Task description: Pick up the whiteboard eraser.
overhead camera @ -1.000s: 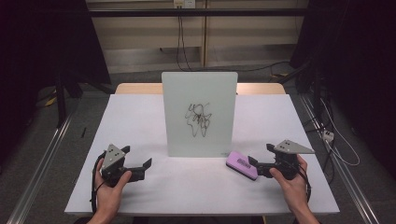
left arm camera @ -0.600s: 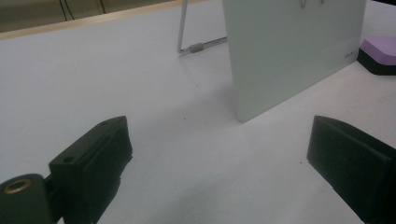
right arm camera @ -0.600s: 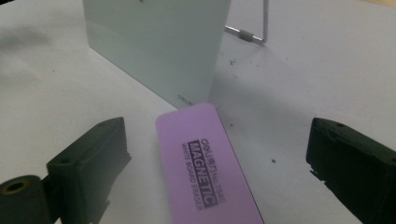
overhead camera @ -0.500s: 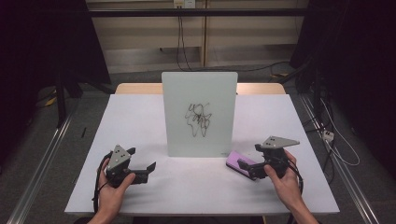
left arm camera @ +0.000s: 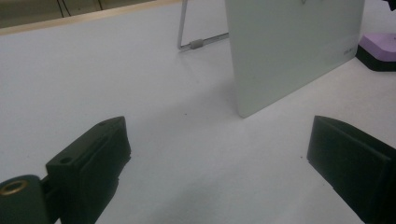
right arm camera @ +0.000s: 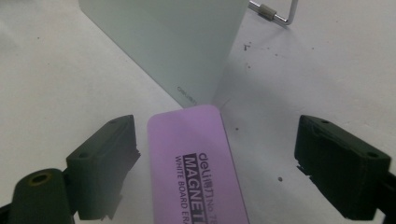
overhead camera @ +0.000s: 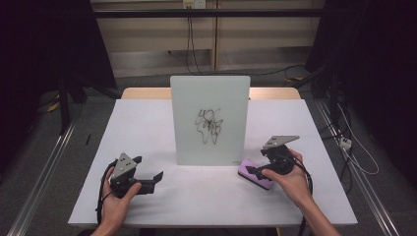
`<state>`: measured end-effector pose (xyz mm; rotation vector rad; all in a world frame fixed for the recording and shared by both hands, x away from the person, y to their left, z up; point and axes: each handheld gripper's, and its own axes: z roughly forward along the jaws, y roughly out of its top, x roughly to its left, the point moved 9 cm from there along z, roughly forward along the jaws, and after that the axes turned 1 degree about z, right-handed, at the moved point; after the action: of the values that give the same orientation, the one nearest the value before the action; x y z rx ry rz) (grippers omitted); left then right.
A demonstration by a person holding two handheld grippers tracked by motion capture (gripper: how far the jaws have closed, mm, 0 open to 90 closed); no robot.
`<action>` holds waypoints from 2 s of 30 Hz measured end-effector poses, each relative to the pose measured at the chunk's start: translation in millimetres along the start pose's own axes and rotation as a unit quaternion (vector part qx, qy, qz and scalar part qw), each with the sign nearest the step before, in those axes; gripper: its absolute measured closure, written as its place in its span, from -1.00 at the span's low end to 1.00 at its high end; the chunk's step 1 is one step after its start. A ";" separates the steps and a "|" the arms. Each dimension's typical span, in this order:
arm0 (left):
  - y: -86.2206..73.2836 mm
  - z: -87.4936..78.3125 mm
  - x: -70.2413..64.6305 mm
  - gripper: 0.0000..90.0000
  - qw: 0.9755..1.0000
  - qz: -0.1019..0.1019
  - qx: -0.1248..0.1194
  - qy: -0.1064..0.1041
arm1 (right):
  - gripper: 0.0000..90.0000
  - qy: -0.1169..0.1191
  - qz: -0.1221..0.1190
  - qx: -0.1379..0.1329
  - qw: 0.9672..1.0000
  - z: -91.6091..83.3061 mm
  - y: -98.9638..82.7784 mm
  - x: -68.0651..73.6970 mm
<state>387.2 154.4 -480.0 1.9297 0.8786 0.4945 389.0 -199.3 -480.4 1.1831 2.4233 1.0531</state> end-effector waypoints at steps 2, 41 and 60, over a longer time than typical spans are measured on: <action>-0.1 0.6 0.2 -0.87 1.000 0.000 0.001 -0.001 | -0.66 -0.003 -0.014 0.014 1.000 2.2 -3.6 -0.3; 0.6 -2.9 6.8 -0.88 1.000 -0.009 -0.003 0.026 | -0.10 0.017 -0.094 0.121 0.988 8.8 -30.3 10.5; 0.8 -2.7 6.2 -0.88 1.000 -0.008 -0.002 0.023 | -0.08 0.011 -0.075 0.108 0.991 6.6 -29.1 9.7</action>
<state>389.8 160.4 -478.1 1.9127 0.9211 0.5318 369.0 -200.6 -504.6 1.0335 2.6489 0.7803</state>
